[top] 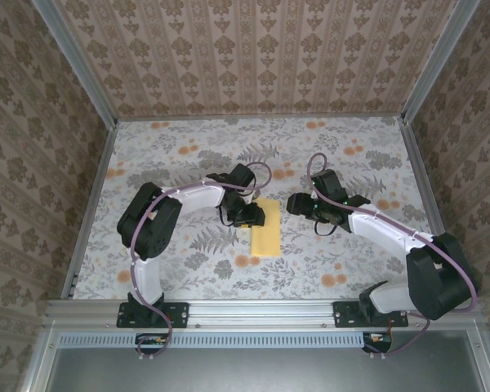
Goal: Fold a paper plane with a square sheet of paper (fold left side to right side)
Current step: First fold in half a square sheet of paper at the center of the table, then hold the square sheet of paper at the center of the table.
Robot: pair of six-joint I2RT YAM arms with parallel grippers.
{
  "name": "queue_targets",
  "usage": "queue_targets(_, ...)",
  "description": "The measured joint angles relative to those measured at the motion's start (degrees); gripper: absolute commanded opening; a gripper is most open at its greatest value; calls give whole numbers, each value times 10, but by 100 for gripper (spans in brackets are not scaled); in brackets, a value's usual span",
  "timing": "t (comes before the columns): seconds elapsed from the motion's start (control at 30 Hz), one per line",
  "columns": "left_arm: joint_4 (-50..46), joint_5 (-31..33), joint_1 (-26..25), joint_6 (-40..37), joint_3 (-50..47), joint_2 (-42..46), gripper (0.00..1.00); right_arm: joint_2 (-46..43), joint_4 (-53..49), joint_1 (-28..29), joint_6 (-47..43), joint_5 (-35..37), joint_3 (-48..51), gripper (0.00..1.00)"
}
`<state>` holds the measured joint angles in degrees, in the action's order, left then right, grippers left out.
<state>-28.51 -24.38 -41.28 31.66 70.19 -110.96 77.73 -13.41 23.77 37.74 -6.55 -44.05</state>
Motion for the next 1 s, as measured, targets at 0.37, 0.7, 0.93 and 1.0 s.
queue_targets(0.37,-3,5,-3,0,2,0,43,29,17,0,4,-34,0,57)
queue_targets(0.7,-3,7,-3,0,3,0,42,111,60,27,30,-108,-7,17)
queue_targets(0.93,-5,7,-3,0,4,-1,42,177,70,51,39,-137,-43,8)
queue_targets(1.0,-5,7,-3,0,4,-1,43,188,70,56,41,-137,-50,7)
